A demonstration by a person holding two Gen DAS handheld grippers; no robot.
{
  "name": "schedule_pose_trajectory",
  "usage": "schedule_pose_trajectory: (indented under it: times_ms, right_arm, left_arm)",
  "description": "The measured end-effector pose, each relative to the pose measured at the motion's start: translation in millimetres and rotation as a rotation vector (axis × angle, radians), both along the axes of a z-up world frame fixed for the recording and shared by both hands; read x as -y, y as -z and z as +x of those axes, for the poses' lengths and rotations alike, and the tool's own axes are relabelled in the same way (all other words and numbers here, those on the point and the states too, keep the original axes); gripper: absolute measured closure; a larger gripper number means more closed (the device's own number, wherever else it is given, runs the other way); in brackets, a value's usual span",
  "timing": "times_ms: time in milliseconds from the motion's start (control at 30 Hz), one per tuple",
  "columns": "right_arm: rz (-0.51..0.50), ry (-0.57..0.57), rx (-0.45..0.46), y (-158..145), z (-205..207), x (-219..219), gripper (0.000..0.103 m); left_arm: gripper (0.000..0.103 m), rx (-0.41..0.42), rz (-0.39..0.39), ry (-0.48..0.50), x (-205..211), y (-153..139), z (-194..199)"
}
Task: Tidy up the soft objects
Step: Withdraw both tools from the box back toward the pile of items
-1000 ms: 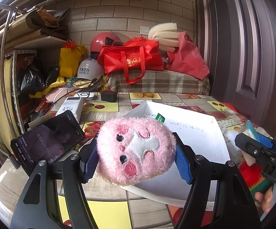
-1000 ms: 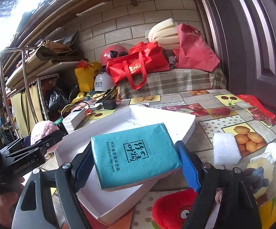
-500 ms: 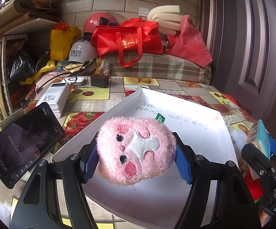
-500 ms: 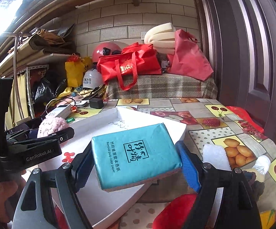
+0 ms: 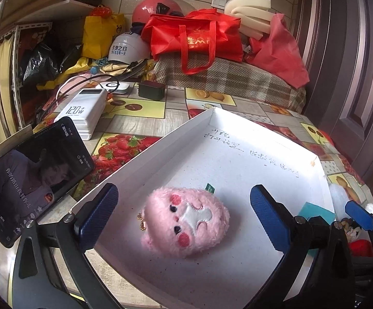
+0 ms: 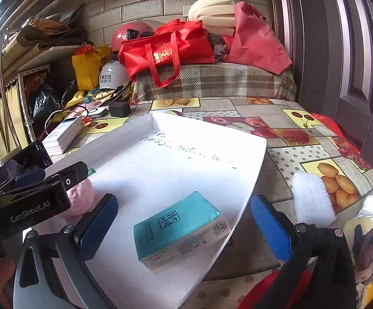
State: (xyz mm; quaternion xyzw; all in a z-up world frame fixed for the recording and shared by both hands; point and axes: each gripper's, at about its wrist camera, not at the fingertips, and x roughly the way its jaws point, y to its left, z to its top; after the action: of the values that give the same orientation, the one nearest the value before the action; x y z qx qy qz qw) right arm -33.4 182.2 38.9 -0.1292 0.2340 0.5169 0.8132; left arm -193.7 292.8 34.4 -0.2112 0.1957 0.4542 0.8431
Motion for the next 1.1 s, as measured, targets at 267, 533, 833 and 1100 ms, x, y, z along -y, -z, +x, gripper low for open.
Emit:
schedule_pose_trajectory:
  times_ms: [267,533,833,1100]
  right_arm:
    - [0.052,0.018,0.013,-5.6,-1.7,8.8,0.0]
    - [0.133,0.017,0.045,-12.8,-6.6,21.3,0.0]
    - [0.231,-0.035,0.127,-20.7,-25.1,41.4,0.0]
    - [0.219,-0.063,0.115,-19.1,-25.0,56.9,0.0]
  left_arm:
    - [0.0,-0.033,0.076,-0.026,10.9,-8.5,3.7]
    - [0.0,0.0,0.09,-0.078,11.5,-9.5,-6.3]
    - [0.0,0.018,0.179,-0.066,29.0,-15.4,-8.2]
    - [0.0,-0.012,0.229,-0.046,51.0,-16.9,-2.7]
